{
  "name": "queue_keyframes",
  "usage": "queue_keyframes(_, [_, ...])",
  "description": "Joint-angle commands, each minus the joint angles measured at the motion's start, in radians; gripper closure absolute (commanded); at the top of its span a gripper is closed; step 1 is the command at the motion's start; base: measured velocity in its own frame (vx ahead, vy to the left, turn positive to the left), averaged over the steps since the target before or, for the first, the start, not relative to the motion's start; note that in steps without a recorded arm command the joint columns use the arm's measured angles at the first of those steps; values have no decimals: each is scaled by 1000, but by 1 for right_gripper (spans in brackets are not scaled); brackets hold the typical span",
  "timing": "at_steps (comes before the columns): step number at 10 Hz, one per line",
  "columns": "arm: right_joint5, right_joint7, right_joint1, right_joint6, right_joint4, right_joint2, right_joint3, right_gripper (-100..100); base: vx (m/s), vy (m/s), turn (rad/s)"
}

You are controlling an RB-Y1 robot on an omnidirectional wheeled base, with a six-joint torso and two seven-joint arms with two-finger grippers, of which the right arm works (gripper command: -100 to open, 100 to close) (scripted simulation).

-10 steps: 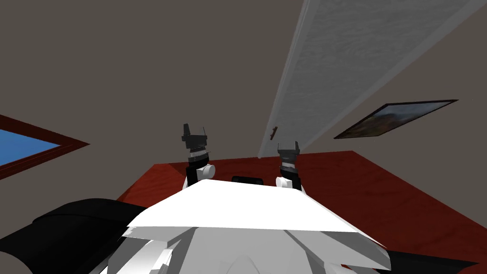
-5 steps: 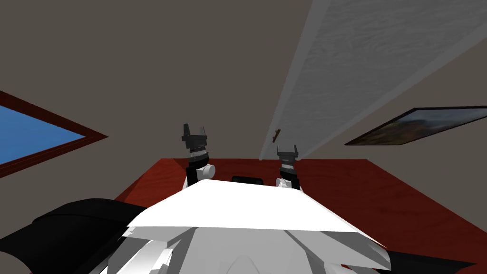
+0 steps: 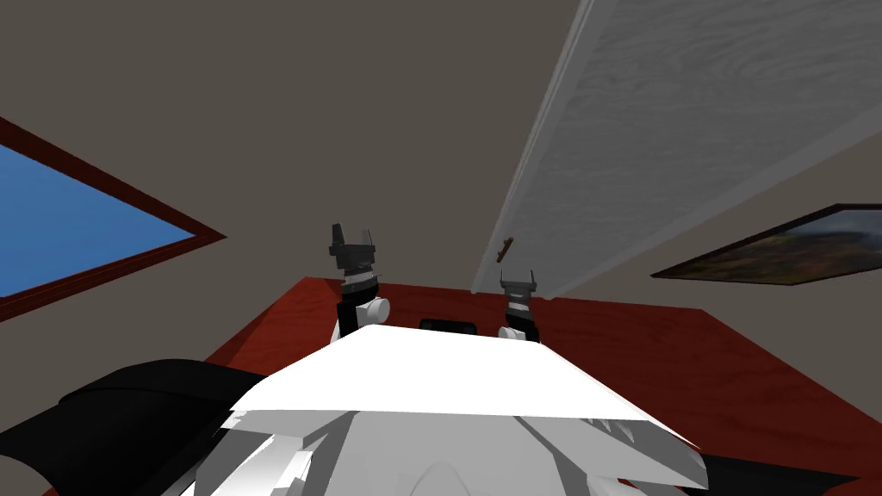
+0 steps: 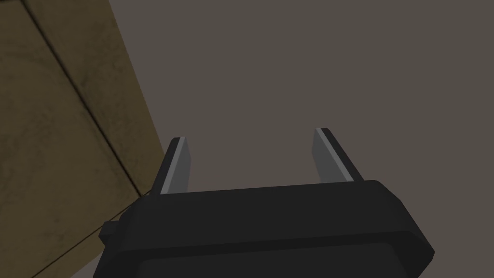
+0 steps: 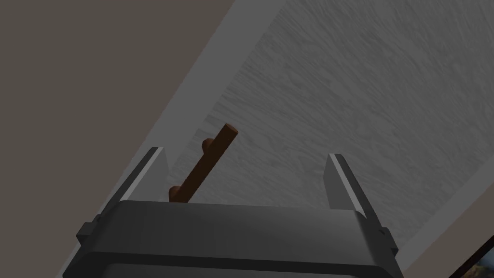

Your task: Pull the door open

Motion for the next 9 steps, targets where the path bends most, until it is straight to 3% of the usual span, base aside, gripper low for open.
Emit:
queue_keyframes(1, [-21,-50,-5,-17,50,-2,2,-100,49,-98,224])
queue_keyframes(2, [-21,-60,-5,-17,53,-2,2,-100,44,-88,57])
queue_keyframes(4, [-48,-121,-13,-39,117,-8,2,-100,33,-96,153])
queue_keyframes(5, [-48,-129,-13,-39,117,-8,2,-100,31,-78,99])
queue_keyframes(8, [-88,-222,-25,-70,209,-16,2,-100,38,-95,184])
queue_keyframes(9, [-88,-229,-25,-70,211,-16,2,-100,28,-98,60])
